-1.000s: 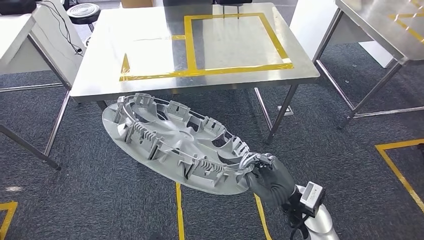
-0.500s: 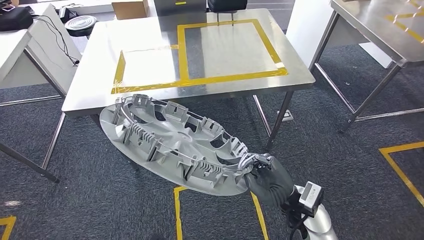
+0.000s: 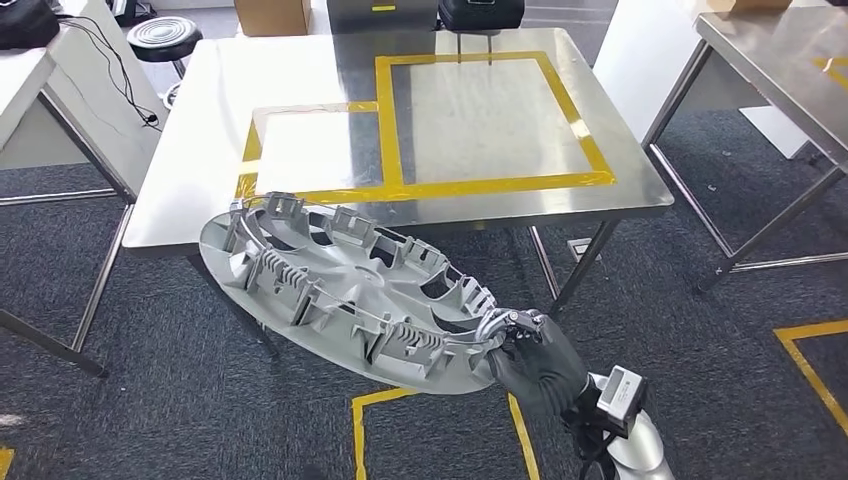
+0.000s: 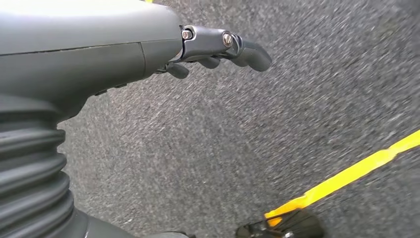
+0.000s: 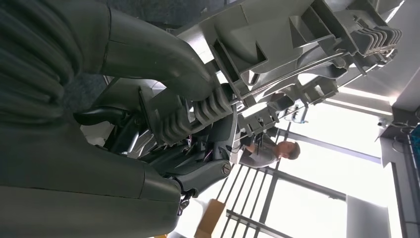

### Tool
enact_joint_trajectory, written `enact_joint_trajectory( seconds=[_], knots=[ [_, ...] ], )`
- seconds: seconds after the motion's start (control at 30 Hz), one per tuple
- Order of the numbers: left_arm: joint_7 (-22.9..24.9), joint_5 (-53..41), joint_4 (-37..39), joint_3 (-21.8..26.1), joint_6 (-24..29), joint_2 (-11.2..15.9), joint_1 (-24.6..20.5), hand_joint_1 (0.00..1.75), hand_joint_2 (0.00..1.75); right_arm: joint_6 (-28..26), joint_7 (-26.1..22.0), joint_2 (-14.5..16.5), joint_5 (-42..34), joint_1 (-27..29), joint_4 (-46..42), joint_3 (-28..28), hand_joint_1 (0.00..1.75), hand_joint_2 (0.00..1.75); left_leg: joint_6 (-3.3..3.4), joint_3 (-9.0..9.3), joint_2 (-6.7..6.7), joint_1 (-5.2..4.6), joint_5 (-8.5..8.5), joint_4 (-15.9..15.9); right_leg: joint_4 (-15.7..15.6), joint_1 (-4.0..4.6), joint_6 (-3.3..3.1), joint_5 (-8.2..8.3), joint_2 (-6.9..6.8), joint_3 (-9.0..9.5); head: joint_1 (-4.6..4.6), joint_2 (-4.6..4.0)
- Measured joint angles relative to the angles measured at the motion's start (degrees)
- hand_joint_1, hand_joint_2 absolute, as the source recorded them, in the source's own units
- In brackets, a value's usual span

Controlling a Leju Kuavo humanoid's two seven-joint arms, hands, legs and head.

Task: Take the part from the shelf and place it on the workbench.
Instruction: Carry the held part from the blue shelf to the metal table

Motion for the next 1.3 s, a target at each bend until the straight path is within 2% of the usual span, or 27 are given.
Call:
enact_joint_trajectory(
  seconds=[0.03, 0.07, 0.1, 0.13, 0.17, 0.27, 0.3, 0.37, 0.43, 0.47, 0.5, 0.57, 0.63, 0.73, 0.77, 0.87, 0.9, 0.97, 1.03, 1.17, 1.3],
  knots=[
    [0.05, -0.07, 0.01, 0.0, 0.1, -0.01, 0.0, 0.0, 1.75, 0.04, 0.01, 0.0, 0.05, 0.05, 0.0, -0.01, 1.75, 1.75, -0.03, 1.05, -0.06, -0.13, -0.82, -0.02, -2.98, 0.19, -0.43, 2.64, -0.01, -0.08, 0.06, 0.0],
    [0.09, -0.14, 0.05, 0.0, 0.19, -0.05, -0.02, 0.0, 1.75, 0.1, 0.0, 0.0, 0.1, 0.09, 0.01, -0.01, 1.75, 1.75, -0.07, 1.99, -0.09, -0.26, -1.62, 0.07, -6.5, 0.47, -0.99, 6.98, -0.05, -0.02, 0.09, 0.0],
    [0.11, -0.2, 0.08, 0.01, 0.27, -0.08, -0.1, 0.0, 1.75, 0.16, -0.01, 0.0, 0.15, 0.1, 0.02, -0.03, 1.75, 1.75, -0.2, 2.62, -0.2, -0.42, -2.43, 0.17, -9.26, 0.77, -1.47, 10.63, 0.02, 0.08, 0.09, 0.0],
    [0.13, -0.25, 0.09, 0.01, 0.31, -0.14, -0.16, 0.0, 1.75, 0.21, -0.02, 0.0, 0.19, 0.11, 0.01, -0.05, 1.75, 1.75, -0.4, 3.05, -0.28, -0.52, -3.25, 0.19, -11.12, 1.04, -1.82, 13.36, 0.1, 0.3, 0.09, 0.0],
    [0.13, -0.27, 0.09, 0.02, 0.34, -0.19, -0.19, 0.0, 1.75, 0.24, -0.03, 0.0, 0.21, 0.09, 0.0, -0.08, 1.75, 1.75, -0.71, 3.48, -0.37, -0.62, -3.68, 0.46, -12.08, 1.18, -2.08, 14.72, 0.21, 0.49, 0.07, 0.0],
    [0.07, -0.31, 0.02, 0.03, 0.41, -0.2, -0.19, 0.0, 1.75, 0.36, 0.02, 0.0, 0.29, -0.05, -0.04, -0.11, 1.75, 1.75, -1.69, 4.56, -0.24, -0.69, -4.73, 1.7, -12.58, 0.96, -2.85, 15.72, 0.23, 2.09, 0.04, 0.0],
    [0.05, -0.3, 0.02, 0.04, 0.42, -0.19, -0.25, 0.0, 1.75, 0.39, 0.02, 0.0, 0.3, -0.14, -0.04, -0.11, 1.75, 1.75, -1.97, 3.98, -0.1, -0.64, -5.63, 3.28, -12.62, 0.89, -3.17, 15.92, 0.15, 2.56, -0.02, 0.0],
    [0.02, -0.27, 0.01, 0.17, 0.43, -0.17, -0.33, 0.0, 1.75, 0.4, -0.02, 0.0, 0.28, -0.29, -0.04, -0.11, 1.75, 1.75, -2.55, 0.59, 0.13, -0.47, -8.59, 9.28, -12.6, 0.85, -3.58, 15.49, 0.08, 3.05, -0.15, 0.0],
    [0.03, -0.07, 0.02, 0.42, 0.4, -0.15, -0.18, 0.0, 1.75, 0.41, -0.02, 0.0, 0.28, -0.3, -0.04, -0.11, 1.75, 1.75, -2.89, -3.34, 0.18, -0.29, -11.15, 14.63, -12.53, 0.85, -3.64, 14.94, 0.16, 3.35, -0.17, 0.0],
    [0.03, 0.04, 0.03, 0.56, 0.38, -0.14, -0.08, 0.0, 1.75, 0.43, 0.01, 0.0, 0.29, -0.27, -0.03, -0.11, 1.75, 1.75, -2.93, -4.31, 0.19, -0.22, -10.84, 15.0, -12.44, 0.83, -3.59, 14.63, 0.23, 3.58, -0.17, 0.0],
    [0.03, 0.14, 0.03, 0.67, 0.35, -0.12, -0.01, 0.0, 1.75, 0.45, 0.03, 0.0, 0.3, -0.27, -0.03, -0.11, 1.75, 1.75, -2.88, -4.42, 0.21, -0.17, -9.11, 13.4, -12.3, 0.8, -3.49, 14.29, 0.31, 3.87, -0.18, 0.0],
    [0.0, 0.17, 0.04, 0.87, 0.31, -0.09, 0.03, 0.0, 1.75, 0.51, 0.03, 0.01, 0.3, -0.28, -0.03, -0.11, 1.75, 1.75, -2.67, -2.95, 0.23, -0.14, -3.69, 6.74, -11.99, 0.75, -3.16, 13.62, 0.39, 4.54, -0.17, 0.0],
    [-0.05, 0.17, 0.06, 0.99, 0.28, -0.08, 0.03, 0.0, 1.75, 0.6, 0.01, 0.02, 0.28, -0.31, -0.03, -0.11, 1.75, 1.75, -2.15, -2.06, 0.3, -0.3, -1.26, 2.3, -11.83, 0.78, -2.66, 13.25, 0.44, 4.81, -0.22, 0.0],
    [-0.13, 0.19, 0.04, 1.22, 0.26, -0.11, 0.16, 0.0, 1.75, 0.77, 0.03, 0.02, 0.31, -0.28, -0.05, -0.11, 1.75, 1.75, -1.09, -2.05, 0.37, -0.34, -0.39, 1.63, -11.92, 0.82, -1.71, 13.03, 0.5, 4.8, -0.32, 0.0],
    [-0.2, 0.23, 0.03, 1.3, 0.27, -0.12, 0.2, 0.0, 1.75, 0.82, 0.04, 0.01, 0.33, -0.29, -0.05, -0.11, 1.75, 1.75, -1.05, -1.9, 0.33, -0.26, -0.02, 1.44, -12.13, 0.89, -1.82, 13.15, 0.51, 4.93, -0.24, 0.0],
    [-0.52, 0.42, 0.01, 1.42, 0.28, -0.39, 0.16, 0.0, 1.75, 0.96, 0.07, 0.0, 0.36, -0.5, 0.06, -0.11, 1.75, 1.75, -1.21, -1.67, 0.15, -0.21, 0.3, 1.04, -12.76, 1.21, -3.17, 13.46, 0.56, 5.34, 0.26, 0.0],
    [-0.6, 0.47, 0.01, 1.43, 0.28, -0.51, 0.16, 0.0, 1.75, 1.01, 0.07, 0.0, 0.36, -0.56, 0.09, -0.11, 1.75, 1.75, -1.08, -1.69, 0.13, -0.26, 0.25, 1.05, -12.83, 1.23, -3.35, 13.43, 0.56, 5.4, 0.34, 0.0],
    [-0.7, 0.56, 0.01, 1.45, 0.28, -0.6, 0.19, 0.0, 1.75, 1.15, 0.07, 0.0, 0.37, -0.57, 0.12, -0.11, 1.75, 1.75, -0.88, -1.69, 0.11, -0.38, 0.14, 1.06, -12.93, 1.16, -3.3, 13.48, 0.55, 5.44, 0.34, 0.0],
    [-0.78, 0.47, 0.01, 1.46, 0.28, -0.62, 0.18, 0.0, 1.75, 1.25, 0.09, 0.0, 0.39, -0.56, 0.15, -0.11, 1.75, 1.75, -0.74, -1.7, 0.12, -0.48, 0.07, 1.08, -13.02, 1.07, -3.0, 13.48, 0.55, 5.46, 0.33, 0.0],
    [-0.82, 0.22, 0.01, 1.46, 0.28, -0.63, 0.16, 0.0, 1.75, 1.27, 0.1, 0.0, 0.39, -0.56, 0.15, -0.11, 1.75, 1.75, -0.57, -1.71, 0.13, -0.63, -0.04, 1.15, -13.22, 0.83, -1.51, 13.39, 0.55, 5.55, 0.33, 0.0],
    [-0.84, 0.21, 0.01, 1.46, 0.28, -0.64, 0.16, 0.0, 1.75, 1.27, 0.1, 0.0, 0.39, -0.56, 0.15, -0.11, 1.75, 1.75, -0.54, -1.7, 0.14, -0.63, -0.07, 1.15, -13.23, 0.82, -1.33, 13.33, 0.55, 5.55, 0.32, 0.0]
  ],
)
